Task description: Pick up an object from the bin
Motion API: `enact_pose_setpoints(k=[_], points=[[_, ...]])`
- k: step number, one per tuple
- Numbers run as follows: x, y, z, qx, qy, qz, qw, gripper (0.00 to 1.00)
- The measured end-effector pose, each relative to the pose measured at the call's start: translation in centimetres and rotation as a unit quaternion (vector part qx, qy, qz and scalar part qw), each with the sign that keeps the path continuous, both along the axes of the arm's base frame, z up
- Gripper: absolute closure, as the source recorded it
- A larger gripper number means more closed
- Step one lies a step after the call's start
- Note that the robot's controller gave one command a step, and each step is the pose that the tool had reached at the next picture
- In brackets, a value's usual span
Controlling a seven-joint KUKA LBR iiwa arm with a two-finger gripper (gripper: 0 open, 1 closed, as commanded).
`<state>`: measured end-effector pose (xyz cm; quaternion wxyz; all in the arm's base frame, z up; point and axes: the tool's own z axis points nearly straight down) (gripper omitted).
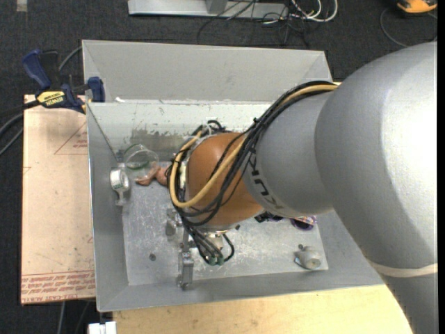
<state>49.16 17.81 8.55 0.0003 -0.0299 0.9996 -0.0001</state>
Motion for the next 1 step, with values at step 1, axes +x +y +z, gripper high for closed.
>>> enact_pose_setpoints(k=[1], points=[[1.55, 1.10, -1.61, 0.002, 0.0013, 0.117, 0.9932, 0.00]])
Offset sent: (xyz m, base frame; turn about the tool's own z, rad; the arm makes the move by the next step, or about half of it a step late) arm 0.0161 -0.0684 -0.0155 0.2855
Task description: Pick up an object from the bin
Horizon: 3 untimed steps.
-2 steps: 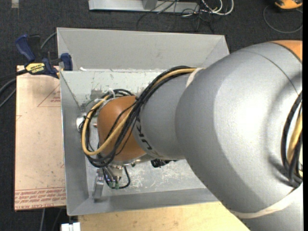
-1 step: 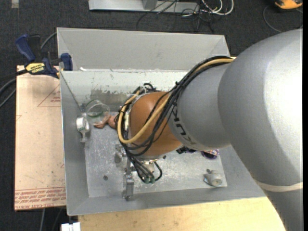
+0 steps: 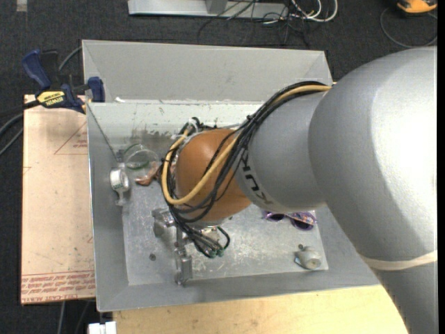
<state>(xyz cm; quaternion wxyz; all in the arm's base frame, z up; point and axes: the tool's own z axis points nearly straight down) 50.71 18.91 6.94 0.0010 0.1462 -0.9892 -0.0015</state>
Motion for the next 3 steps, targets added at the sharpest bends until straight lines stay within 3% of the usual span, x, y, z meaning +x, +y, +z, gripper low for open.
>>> enact_pose_setpoints(k=[1, 2, 3], points=[[0.0, -6.3, 0.0, -0.001, -0.0005, -0.236, 0.9718, 0.00], [-1.0, -5.3, 0.2, 0.002, -0.0057, -0.051, 0.9987, 0.00], [0.3, -9.7, 2.5, 0.000, -0.0011, -0.109, 0.9941, 0.00]])
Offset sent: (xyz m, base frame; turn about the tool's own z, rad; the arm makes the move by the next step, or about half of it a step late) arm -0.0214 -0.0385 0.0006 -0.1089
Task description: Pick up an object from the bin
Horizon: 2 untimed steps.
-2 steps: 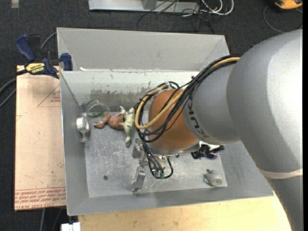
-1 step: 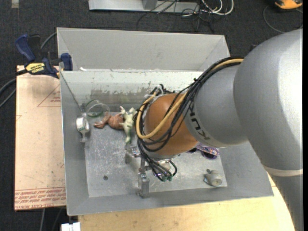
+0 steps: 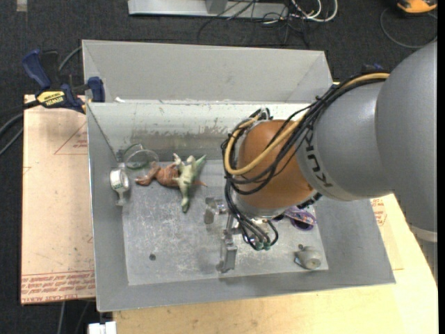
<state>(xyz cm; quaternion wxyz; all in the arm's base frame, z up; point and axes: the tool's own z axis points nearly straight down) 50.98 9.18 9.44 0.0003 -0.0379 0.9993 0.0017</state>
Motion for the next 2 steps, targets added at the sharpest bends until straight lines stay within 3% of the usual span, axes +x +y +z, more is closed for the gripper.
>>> enact_pose_setpoints(k=[1, 2], points=[[1.5, -2.2, -1.5, 0.001, -0.0042, 0.043, 0.9991, 0.00], [2.4, -3.1, 0.6, 0.001, -0.0010, -0.028, 0.9996, 0.00]])
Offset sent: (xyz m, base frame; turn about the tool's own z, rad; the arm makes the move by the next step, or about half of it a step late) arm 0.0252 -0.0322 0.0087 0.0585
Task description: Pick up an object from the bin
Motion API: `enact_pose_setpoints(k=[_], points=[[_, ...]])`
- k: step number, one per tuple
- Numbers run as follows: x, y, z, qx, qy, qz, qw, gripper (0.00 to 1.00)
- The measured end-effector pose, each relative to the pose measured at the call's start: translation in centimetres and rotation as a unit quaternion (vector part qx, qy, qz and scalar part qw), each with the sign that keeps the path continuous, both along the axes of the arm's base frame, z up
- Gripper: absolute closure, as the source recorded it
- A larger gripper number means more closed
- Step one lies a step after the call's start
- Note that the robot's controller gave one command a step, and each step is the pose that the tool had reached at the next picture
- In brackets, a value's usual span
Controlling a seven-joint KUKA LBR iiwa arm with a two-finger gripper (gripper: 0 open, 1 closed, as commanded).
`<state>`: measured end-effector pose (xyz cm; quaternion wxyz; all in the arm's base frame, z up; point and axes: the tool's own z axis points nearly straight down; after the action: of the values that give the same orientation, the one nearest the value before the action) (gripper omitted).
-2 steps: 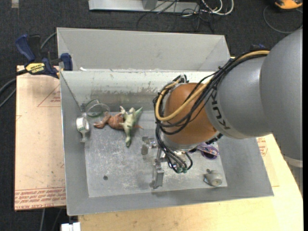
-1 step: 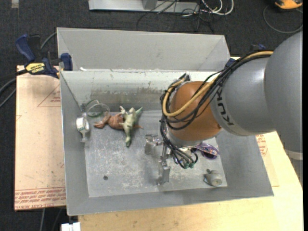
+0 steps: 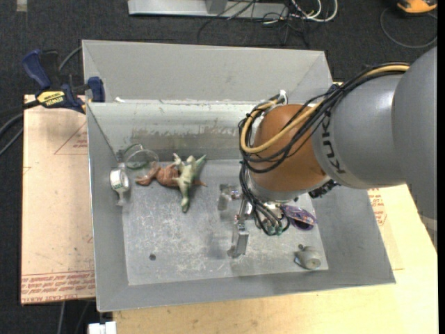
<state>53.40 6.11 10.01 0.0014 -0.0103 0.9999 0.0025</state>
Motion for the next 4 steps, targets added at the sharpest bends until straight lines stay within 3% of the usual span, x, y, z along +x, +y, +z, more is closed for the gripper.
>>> enact_pose_setpoints(k=[1, 2, 3, 4], points=[[-3.4, -6.4, 4.4, -0.002, -0.0039, 0.069, 0.9976, 0.00], [3.0, -2.2, 5.1, 0.001, -0.0052, 0.156, 0.9877, 0.00], [1.4, -8.9, 11.0, 0.000, -0.0038, -0.006, 1.0000, 0.00], [3.3, -7.1, 9.4, 0.001, -0.0054, 0.013, 0.9999, 0.00]])
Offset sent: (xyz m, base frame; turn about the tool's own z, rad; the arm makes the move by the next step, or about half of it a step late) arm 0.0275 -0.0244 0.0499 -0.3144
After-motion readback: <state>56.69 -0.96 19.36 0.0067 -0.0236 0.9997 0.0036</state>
